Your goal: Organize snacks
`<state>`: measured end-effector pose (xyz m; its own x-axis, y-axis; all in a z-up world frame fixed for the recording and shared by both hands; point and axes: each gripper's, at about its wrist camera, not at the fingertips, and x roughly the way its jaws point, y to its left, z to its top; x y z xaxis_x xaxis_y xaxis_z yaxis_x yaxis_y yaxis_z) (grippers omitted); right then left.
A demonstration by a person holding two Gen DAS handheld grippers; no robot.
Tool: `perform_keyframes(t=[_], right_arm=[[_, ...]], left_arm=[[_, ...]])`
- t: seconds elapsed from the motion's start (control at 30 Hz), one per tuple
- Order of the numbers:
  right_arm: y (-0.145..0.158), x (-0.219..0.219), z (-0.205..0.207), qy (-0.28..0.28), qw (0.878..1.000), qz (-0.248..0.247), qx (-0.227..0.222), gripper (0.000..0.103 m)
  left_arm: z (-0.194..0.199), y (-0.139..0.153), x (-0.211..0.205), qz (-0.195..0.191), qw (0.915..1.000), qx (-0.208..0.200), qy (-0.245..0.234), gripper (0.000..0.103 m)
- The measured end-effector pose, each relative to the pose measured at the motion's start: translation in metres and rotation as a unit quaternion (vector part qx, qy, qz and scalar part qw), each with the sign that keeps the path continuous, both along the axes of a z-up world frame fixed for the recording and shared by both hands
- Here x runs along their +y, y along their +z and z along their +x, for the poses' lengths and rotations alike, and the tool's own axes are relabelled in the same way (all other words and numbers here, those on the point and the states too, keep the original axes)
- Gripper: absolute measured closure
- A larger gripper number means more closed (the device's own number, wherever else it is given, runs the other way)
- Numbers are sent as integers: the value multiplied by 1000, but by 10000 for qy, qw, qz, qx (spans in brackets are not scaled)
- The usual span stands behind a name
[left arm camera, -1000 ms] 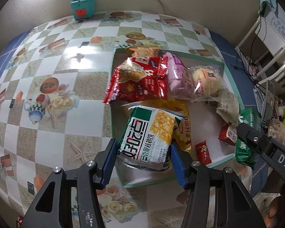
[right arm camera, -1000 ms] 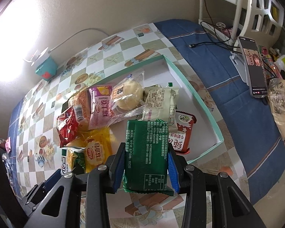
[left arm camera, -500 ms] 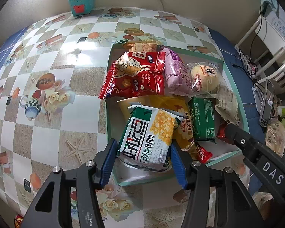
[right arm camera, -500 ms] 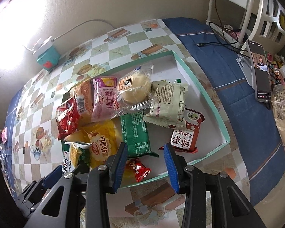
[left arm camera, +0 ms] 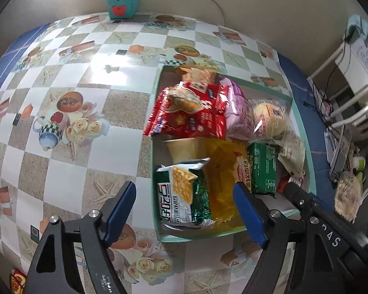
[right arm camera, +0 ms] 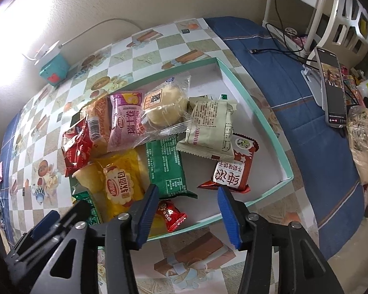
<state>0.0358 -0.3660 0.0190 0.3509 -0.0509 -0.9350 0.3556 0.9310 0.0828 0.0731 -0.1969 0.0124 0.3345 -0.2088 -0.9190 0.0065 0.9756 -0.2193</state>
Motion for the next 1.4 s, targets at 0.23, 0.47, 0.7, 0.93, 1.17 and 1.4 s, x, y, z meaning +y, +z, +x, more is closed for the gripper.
perform_keyframes(t=[0.23,0.47,0.7,0.93,1.17,1.4], right_arm=[[-6,5,2,35,9997,-183,181,28],[-8,21,5,269,9982,-493,214,1],[-7,43,7,554,9960,-693,103,0],[5,56,4,527,9946,-876,-178,0],[14,65,-11,346,9952,-834,-386,0],[16,80,-32,472,9931,-978,-442,0]], left_arm=[[1,8,31,35,9973,-156,722,6],[0,9,66,351,9897,-242,1364,3],[4,6,77,714,9879,-138,1369,3],[4,9,78,1180,9859,-181,1172,3],[-7,17,85,1194,9873,-354,983,3],[-26,20,93,1446,9845,-297,946,3]])
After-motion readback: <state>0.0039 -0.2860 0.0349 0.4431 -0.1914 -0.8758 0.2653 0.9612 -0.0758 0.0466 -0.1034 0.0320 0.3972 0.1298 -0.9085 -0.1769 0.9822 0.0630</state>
